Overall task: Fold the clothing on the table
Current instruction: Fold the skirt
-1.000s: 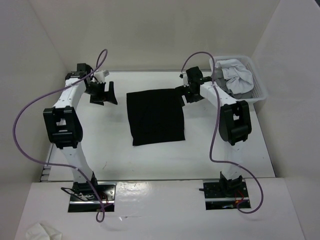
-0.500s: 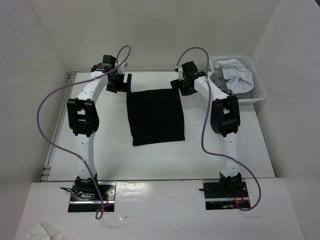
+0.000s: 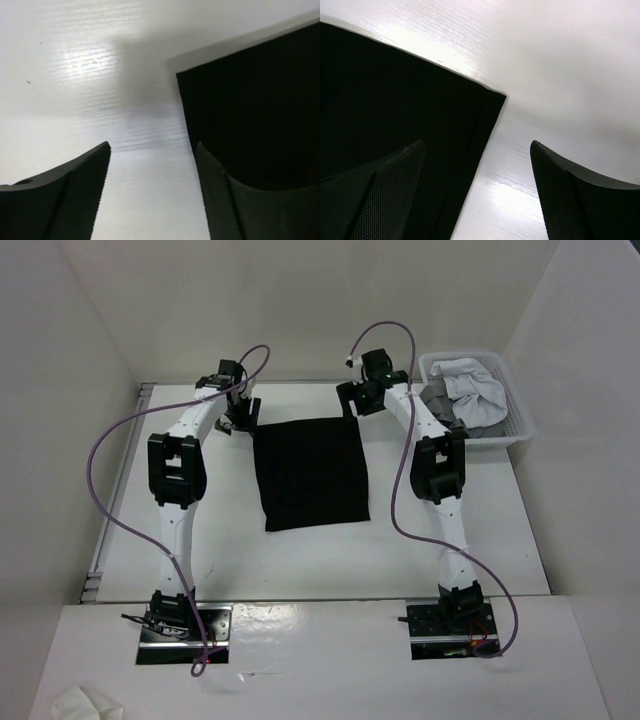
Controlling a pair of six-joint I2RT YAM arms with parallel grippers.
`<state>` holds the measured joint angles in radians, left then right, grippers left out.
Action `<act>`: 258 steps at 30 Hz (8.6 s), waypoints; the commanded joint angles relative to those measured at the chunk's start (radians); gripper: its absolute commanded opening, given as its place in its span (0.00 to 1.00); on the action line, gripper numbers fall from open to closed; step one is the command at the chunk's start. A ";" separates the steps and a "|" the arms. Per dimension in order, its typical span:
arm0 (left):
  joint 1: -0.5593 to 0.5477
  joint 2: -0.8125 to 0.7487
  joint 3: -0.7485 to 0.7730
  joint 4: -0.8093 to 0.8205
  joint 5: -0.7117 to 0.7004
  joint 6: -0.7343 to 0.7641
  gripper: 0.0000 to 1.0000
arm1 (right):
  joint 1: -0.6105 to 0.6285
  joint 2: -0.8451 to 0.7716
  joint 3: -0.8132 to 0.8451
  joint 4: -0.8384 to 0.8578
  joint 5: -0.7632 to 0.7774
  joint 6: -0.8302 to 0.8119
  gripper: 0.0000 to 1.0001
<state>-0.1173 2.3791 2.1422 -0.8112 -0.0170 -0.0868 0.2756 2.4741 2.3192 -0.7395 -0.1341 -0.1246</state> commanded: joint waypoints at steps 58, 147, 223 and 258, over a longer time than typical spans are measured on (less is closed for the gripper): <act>-0.045 0.192 0.262 -0.109 0.270 0.113 0.07 | 0.013 0.278 0.313 -0.135 -0.099 -0.009 0.00; 0.366 -0.859 -0.634 -0.114 0.376 0.297 0.96 | 0.367 0.078 0.240 -0.552 -0.384 -0.494 0.92; 0.375 -0.868 -0.660 -0.180 0.431 0.371 1.00 | 0.696 -0.325 -0.466 -0.551 -0.464 -0.685 0.97; 0.375 -0.887 -0.699 -0.171 0.402 0.371 1.00 | 0.494 -0.113 -0.279 -0.411 -0.450 -0.541 0.85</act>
<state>0.2577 1.5242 1.4498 -0.9833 0.3779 0.2626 0.7719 2.3341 2.0232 -1.1290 -0.5491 -0.6445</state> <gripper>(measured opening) 0.997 0.855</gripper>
